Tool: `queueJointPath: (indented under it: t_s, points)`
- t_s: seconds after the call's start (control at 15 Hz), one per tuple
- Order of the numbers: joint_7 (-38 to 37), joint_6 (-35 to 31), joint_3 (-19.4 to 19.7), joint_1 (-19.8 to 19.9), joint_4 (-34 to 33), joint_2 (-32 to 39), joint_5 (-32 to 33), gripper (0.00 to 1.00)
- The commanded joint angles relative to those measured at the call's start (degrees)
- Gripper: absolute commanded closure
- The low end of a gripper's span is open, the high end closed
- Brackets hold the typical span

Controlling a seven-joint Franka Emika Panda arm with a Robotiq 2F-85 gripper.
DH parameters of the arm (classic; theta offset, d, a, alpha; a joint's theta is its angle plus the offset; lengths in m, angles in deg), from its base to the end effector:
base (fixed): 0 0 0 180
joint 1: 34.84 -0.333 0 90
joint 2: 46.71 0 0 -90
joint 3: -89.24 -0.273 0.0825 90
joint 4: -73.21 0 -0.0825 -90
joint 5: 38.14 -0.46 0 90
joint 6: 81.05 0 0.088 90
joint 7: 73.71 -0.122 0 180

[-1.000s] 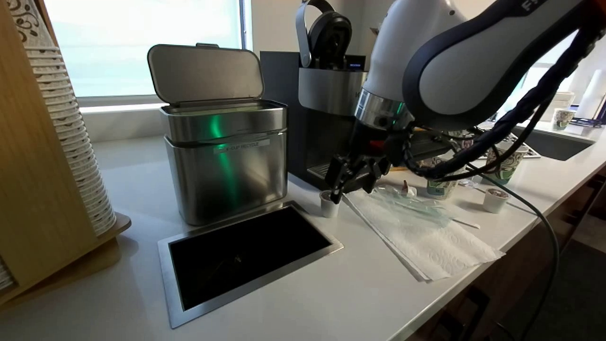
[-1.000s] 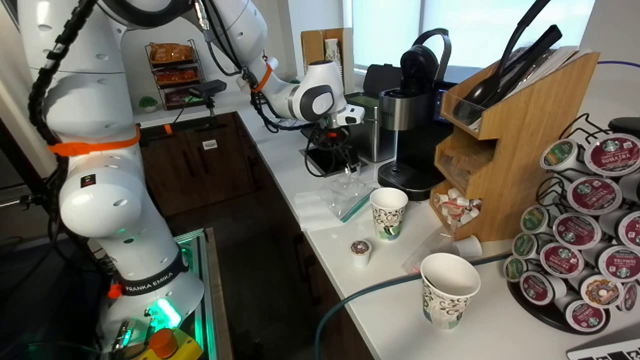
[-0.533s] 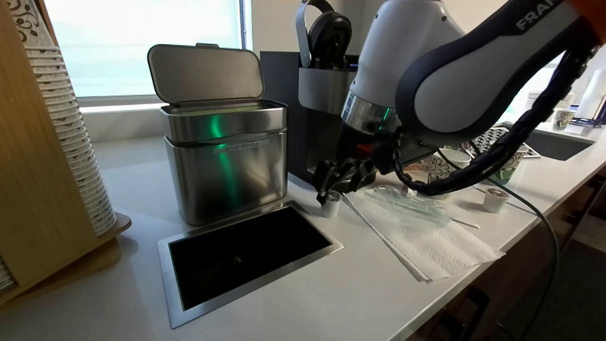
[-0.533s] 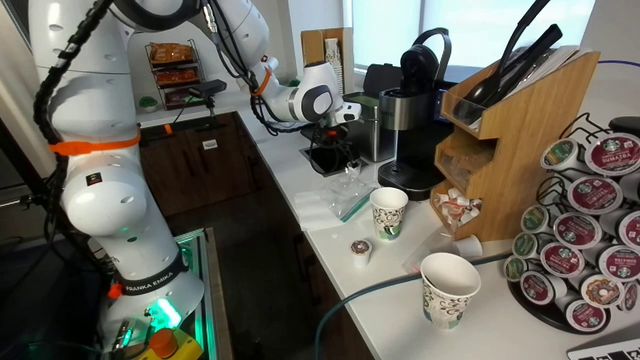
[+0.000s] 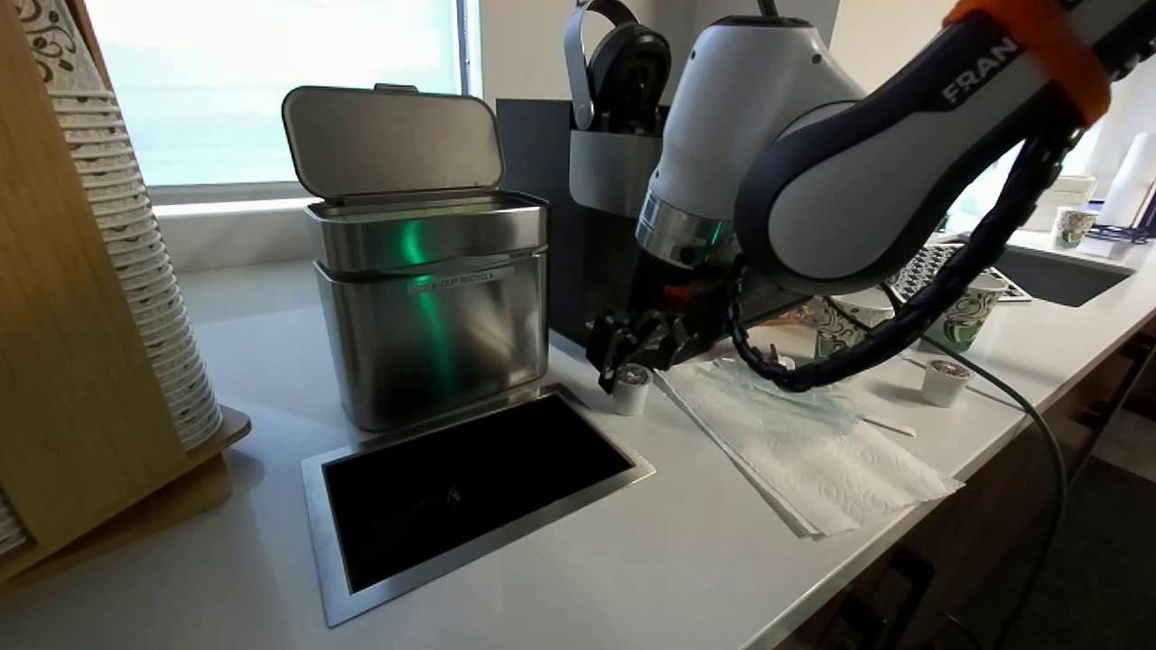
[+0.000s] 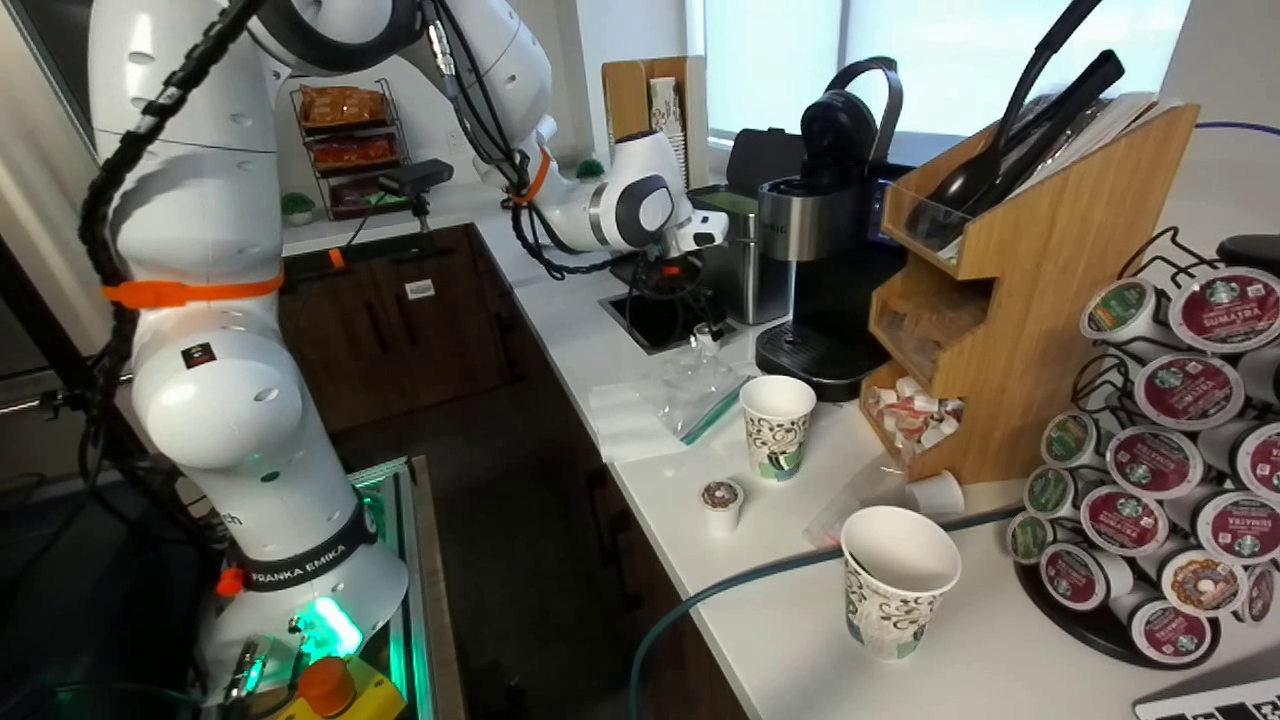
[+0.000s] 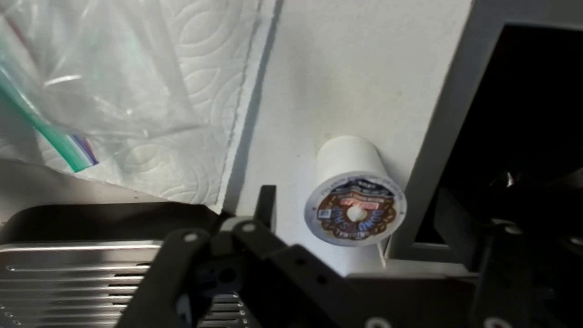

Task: Place the coffee pod inside the coffee maker

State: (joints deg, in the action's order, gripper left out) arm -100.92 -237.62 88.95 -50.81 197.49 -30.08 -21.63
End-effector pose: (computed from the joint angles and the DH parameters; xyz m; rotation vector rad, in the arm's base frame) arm 0.6002 0.1847 0.1714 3.0667 0.0883 0.4740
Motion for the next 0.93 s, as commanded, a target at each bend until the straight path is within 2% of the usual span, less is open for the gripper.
queueJointPath:
  t_s: [0.0,0.2,0.27,0.47,0.67,0.87]
  points:
    - [-2.4,0.9,1.6,-1.9,-1.7,1.7,1.6,0.42]
    - [-4.1,1.3,2.8,-3.0,-2.0,1.6,2.1,0.67]
    - [-4.9,1.2,3.2,-3.3,-2.0,1.5,2.4,0.71]
    - [-4.6,1.7,2.4,-3.5,0.1,-1.9,1.1,0.71]
    - [1.9,1.2,-2.6,-1.4,3.8,-9.0,-4.3,0.71]
    - [4.6,3.5,-5.3,-0.8,5.1,-16.3,-6.7,0.71]
